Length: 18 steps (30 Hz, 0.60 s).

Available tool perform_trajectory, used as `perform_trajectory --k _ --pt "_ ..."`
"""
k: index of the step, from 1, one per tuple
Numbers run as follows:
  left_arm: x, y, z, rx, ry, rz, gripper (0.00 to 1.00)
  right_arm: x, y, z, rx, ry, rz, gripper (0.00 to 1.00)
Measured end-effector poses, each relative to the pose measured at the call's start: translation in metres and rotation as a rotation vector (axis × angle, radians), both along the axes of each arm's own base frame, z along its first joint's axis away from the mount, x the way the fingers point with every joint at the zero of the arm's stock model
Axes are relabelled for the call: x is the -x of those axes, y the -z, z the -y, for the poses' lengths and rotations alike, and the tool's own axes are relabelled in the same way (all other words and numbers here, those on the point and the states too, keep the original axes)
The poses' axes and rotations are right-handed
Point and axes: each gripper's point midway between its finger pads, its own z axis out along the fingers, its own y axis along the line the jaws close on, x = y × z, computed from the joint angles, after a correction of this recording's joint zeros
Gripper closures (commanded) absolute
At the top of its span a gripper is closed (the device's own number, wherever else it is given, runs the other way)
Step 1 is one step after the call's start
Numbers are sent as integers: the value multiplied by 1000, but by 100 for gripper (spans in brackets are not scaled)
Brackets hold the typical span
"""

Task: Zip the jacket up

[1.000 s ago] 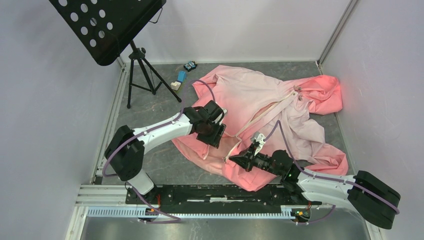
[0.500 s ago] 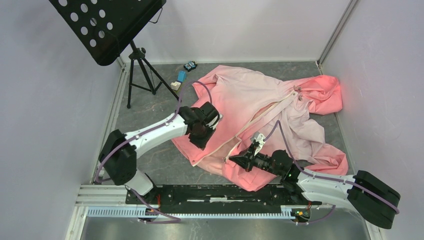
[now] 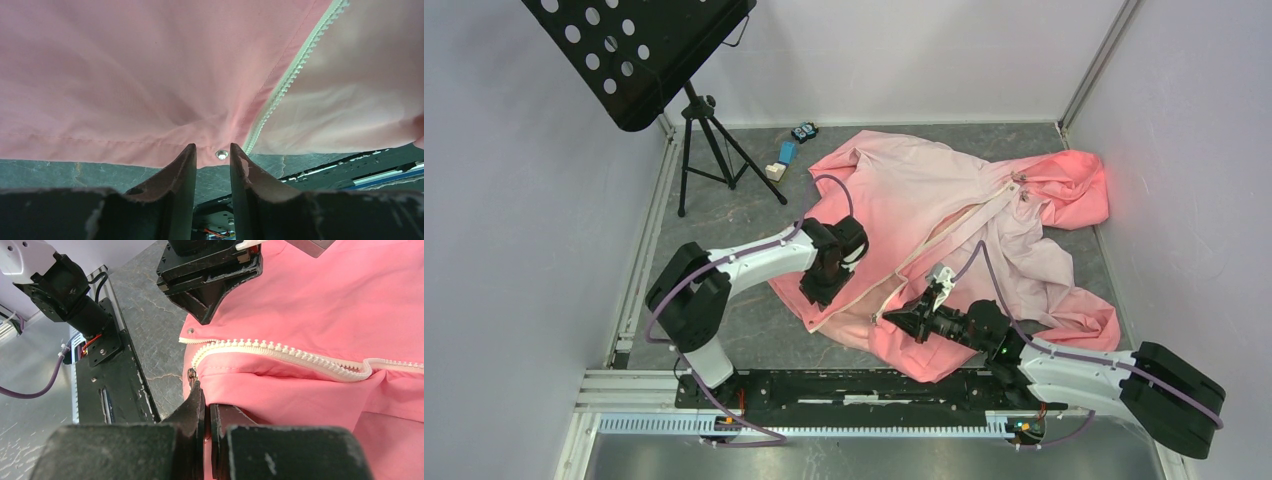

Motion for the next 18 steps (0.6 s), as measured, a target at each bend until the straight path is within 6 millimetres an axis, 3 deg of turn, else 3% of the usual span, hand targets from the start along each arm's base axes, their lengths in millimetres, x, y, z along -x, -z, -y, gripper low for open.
perform_trajectory --k 18 --pt "7 25 4 -34 18 -61 52 0 6 0 15 0 -16 100"
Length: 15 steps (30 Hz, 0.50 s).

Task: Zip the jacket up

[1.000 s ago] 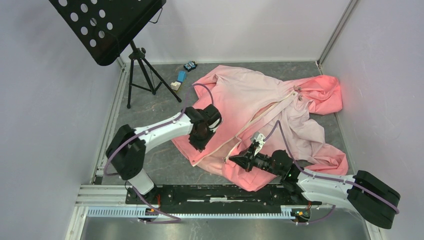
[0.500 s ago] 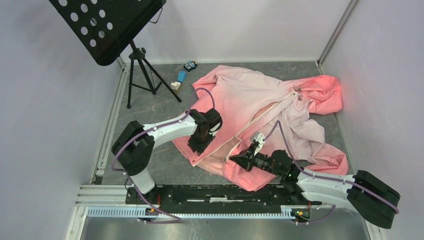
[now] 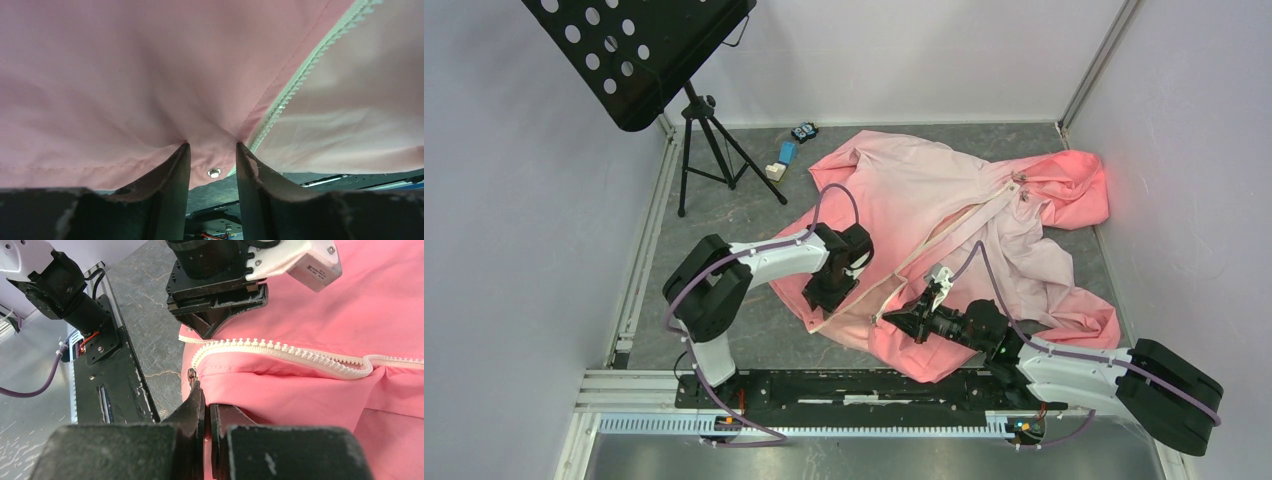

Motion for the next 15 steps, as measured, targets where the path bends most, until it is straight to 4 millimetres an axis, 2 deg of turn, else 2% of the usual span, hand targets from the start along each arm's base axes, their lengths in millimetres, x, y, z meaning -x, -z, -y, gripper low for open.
perform_trajectory --k 5,9,11,15 --pt "1 5 0 -11 2 -11 45 0 -2 0 -6 0 3 100" --pt "2 8 0 -19 3 -19 45 0 -2 -1 -8 0 5 100" --pt "2 9 0 -24 3 -24 49 0 -2 -1 -9 0 6 100" --pt "3 10 3 -27 6 -43 66 0 -3 -1 -13 -1 7 100"
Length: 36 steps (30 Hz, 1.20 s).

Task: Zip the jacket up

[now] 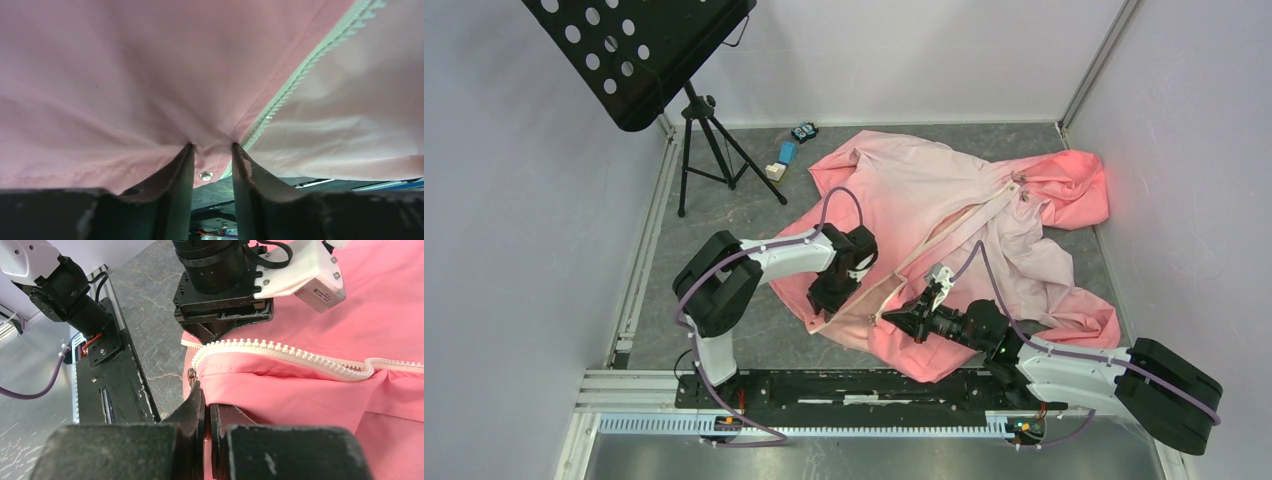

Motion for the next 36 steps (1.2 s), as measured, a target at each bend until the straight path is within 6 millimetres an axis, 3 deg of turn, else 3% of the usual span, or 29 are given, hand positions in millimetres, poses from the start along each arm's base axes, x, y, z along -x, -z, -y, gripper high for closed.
perform_trajectory --k 5,14,16,24,33,36 --pt "3 0 4 8 10 -11 81 1 -1 0 -4 -3 0 100" --pt "-3 -5 3 5 11 32 90 3 0 -1 -6 -14 -7 100" --pt "-7 -11 3 12 11 57 97 3 2 -2 0 -16 -12 100" --pt "-19 -44 10 104 -4 173 98 3 6 -5 11 -24 -38 100" --pt "-25 -106 29 337 -54 306 98 2 6 -13 10 -39 -74 100" --pt "-24 -113 30 367 -56 311 98 1 4 -17 12 -45 -79 100"
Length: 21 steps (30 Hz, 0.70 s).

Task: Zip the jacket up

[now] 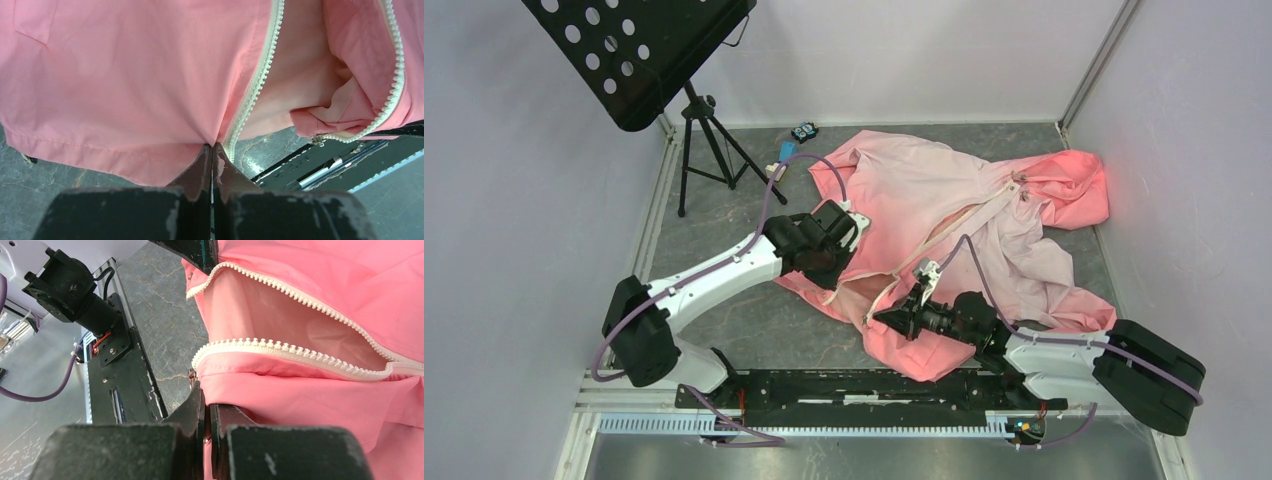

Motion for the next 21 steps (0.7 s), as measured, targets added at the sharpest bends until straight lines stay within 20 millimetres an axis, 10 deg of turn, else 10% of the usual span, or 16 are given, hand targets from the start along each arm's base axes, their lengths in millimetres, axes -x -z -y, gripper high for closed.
perform_trajectory --k 21 --pt "0 27 -23 -70 -50 -50 98 -12 45 -37 2 26 -299 100"
